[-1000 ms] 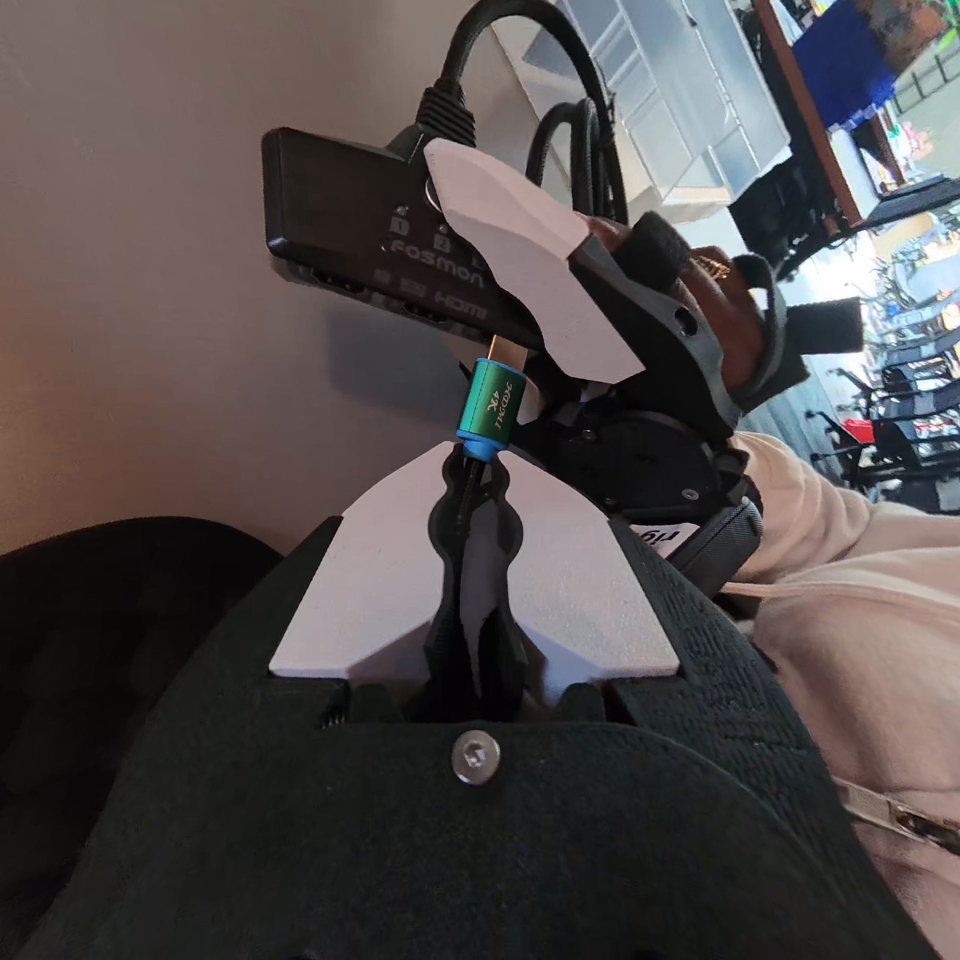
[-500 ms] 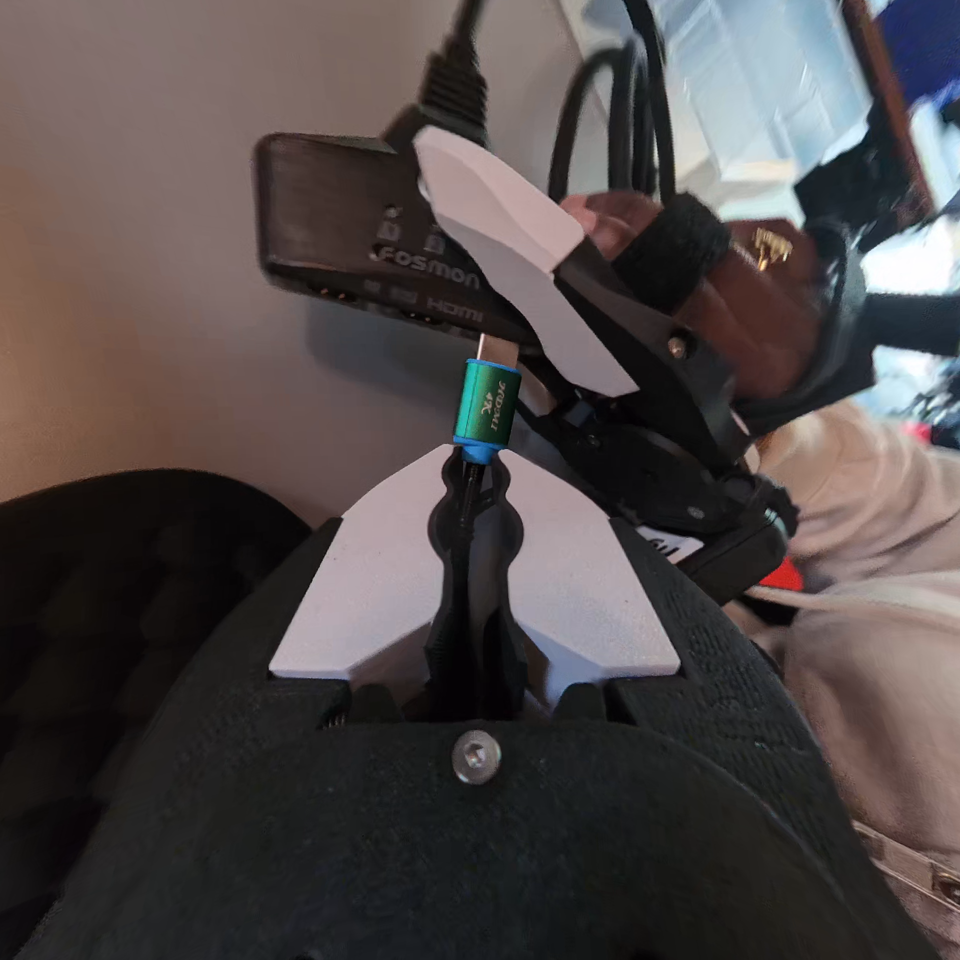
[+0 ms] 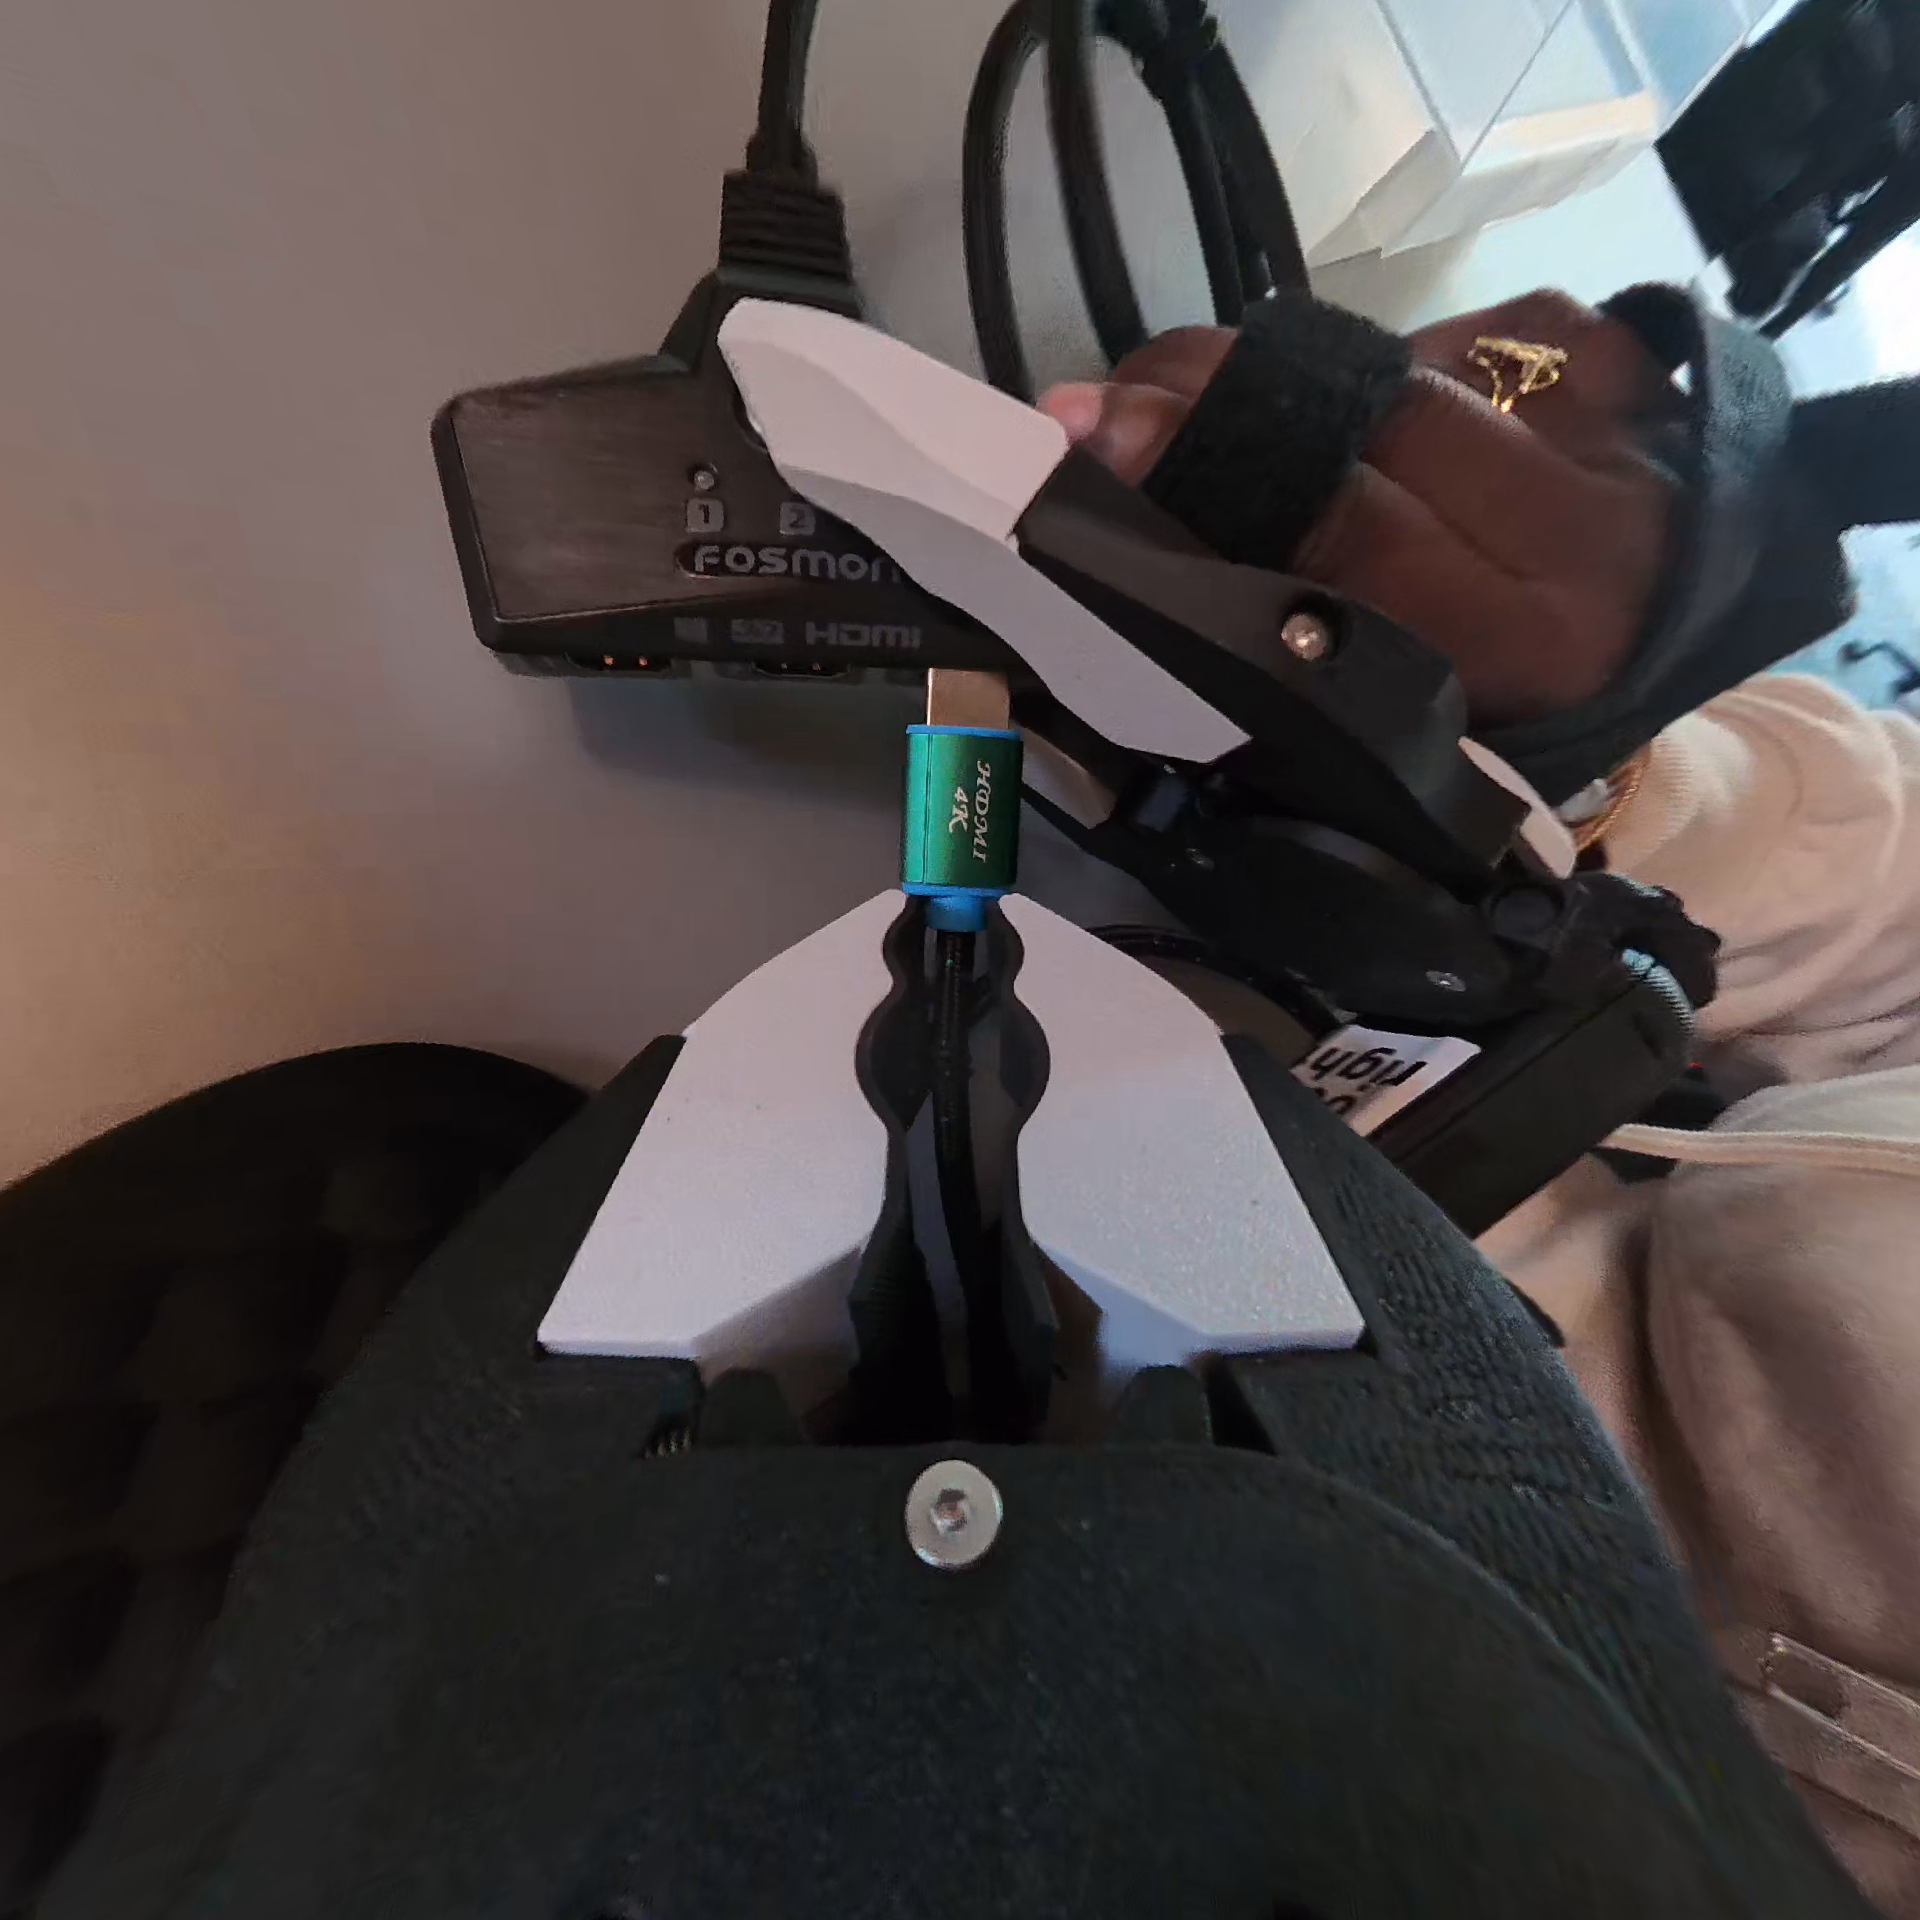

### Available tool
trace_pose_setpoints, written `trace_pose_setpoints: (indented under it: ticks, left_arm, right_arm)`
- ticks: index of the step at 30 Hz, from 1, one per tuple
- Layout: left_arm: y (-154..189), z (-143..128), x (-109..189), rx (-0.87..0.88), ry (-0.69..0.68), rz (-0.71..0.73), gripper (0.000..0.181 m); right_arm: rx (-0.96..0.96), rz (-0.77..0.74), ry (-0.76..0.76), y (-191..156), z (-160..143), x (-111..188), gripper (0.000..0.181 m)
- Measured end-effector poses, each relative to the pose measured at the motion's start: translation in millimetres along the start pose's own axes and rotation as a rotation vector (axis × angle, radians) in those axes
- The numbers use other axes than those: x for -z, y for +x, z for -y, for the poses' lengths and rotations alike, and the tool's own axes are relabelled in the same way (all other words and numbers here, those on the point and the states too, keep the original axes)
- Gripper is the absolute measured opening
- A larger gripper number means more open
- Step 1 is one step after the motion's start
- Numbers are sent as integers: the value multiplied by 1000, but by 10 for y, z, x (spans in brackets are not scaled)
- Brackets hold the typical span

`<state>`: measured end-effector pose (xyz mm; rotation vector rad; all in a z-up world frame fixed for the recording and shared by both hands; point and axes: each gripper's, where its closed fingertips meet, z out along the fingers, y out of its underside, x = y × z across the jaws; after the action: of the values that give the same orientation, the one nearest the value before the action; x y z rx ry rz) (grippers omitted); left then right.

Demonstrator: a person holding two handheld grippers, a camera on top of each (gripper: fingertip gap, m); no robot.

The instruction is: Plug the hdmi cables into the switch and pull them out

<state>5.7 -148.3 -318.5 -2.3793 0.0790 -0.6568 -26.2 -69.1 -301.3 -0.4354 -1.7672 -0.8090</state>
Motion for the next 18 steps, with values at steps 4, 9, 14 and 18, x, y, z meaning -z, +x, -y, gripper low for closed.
trace_pose_setpoints:
  ticks: [4, 9, 14, 18]
  left_arm:
    - [-23, -43, 41, -126, -81, 29, 11]
    - [-134, -13, 82, -121, -99, 20, 13]
    - [-260, 68, 155, -136, -59, 38, 30]
    - [-284, 208, 318, -350, 67, 89, 71]
  right_arm:
    - [-92, 131, 64, -119, 128, 112, 28]
    - [-237, 351, 217, -106, 93, 287, 61]
    - [-364, 707, 311, -167, -188, 460, 91]
    - [-470, 888, 643, 9, -180, 689, 89]
